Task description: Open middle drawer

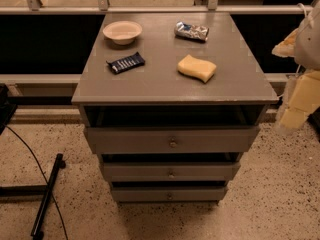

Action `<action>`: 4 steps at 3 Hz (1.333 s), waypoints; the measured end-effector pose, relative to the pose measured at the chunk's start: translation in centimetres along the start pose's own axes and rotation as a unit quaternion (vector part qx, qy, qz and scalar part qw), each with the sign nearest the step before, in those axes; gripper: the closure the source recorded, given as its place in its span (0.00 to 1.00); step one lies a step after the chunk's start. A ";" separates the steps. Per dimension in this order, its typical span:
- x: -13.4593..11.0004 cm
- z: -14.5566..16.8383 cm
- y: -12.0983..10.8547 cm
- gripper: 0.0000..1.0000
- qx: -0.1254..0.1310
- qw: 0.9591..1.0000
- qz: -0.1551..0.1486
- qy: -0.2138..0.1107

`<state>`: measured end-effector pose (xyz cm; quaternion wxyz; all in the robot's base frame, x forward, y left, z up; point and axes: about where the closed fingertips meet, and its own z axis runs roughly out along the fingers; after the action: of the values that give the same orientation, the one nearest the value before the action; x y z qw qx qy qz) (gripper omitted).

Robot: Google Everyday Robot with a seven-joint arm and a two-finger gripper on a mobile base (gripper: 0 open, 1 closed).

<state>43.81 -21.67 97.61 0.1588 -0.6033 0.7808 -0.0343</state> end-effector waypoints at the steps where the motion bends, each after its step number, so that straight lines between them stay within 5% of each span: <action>1: 0.0 0.0 0.0 0.00 0.000 1.000 0.000 0.000; 2: 0.0 1.9 0.4 0.00 0.005 1.000 -0.004 -0.009; 3: 1.0 6.9 3.8 0.00 -0.005 0.998 -0.014 -0.054; 4: 2.8 12.6 7.4 0.00 -0.017 0.992 0.000 -0.127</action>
Offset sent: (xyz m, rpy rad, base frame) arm 0.0086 0.0173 -0.1047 0.0678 -0.0641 0.0502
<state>39.92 -20.57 83.31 0.2463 -0.6058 0.7545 0.0560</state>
